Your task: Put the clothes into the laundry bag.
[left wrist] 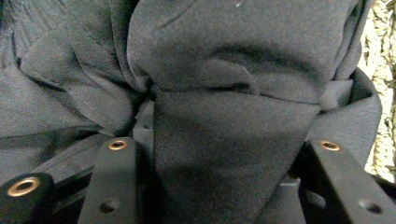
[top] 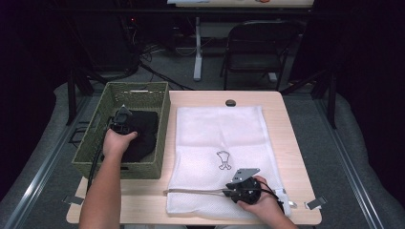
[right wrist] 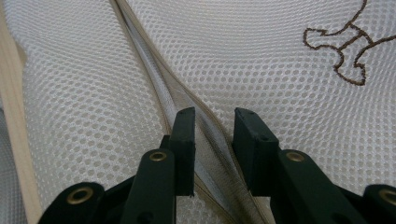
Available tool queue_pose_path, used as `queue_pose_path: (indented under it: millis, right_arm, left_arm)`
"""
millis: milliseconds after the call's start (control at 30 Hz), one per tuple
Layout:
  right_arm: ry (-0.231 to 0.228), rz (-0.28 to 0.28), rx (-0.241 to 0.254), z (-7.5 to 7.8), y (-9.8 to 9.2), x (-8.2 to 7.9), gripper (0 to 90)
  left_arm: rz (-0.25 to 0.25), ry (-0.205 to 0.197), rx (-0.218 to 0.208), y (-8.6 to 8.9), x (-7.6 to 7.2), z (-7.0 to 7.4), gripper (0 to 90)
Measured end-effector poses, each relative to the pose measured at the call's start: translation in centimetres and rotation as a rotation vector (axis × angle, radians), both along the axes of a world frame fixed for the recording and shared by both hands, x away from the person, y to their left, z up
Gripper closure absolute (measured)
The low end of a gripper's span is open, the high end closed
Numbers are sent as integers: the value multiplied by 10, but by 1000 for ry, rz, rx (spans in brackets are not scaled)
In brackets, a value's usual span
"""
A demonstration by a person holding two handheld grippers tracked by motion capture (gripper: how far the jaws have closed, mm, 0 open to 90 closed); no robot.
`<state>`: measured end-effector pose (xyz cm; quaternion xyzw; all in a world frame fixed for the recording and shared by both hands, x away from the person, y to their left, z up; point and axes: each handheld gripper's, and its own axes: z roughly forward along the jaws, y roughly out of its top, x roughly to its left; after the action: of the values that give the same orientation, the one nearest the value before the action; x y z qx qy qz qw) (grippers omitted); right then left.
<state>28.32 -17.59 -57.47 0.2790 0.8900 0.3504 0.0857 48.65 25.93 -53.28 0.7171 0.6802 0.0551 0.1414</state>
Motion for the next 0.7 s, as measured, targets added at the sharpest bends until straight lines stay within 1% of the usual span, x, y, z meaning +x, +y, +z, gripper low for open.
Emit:
queue_pose_path:
  millis: [133,267,300,333,400,467,533,700]
  right_arm:
    - [-6,1,-1,0,0,0,693]
    - [-2,-1,2,0,0,0,694]
    - [-2,-1,2,0,0,0,693]
    - [-5,0,1,0,0,0,694]
    - [-3,-1,2,0,0,0,694]
    - [-3,-1,2,0,0,0,694]
    - [-3,-1,2,0,0,0,694]
    - [-3,-1,3,0,0,0,694]
  left_arm:
    - [-1,4,-12,0,0,2,561]
    - [-2,2,-21,1,0,3,574]
    - [5,0,-25,0,0,3,579]
    - [-3,-3,-28,1,0,4,585]
    - [3,-9,-33,1,-1,5,590]
    - [-3,-15,-32,1,-2,6,595]
    - [-12,-11,-29,2,-2,7,598]
    - [-14,-29,-27,1,-4,11,609]
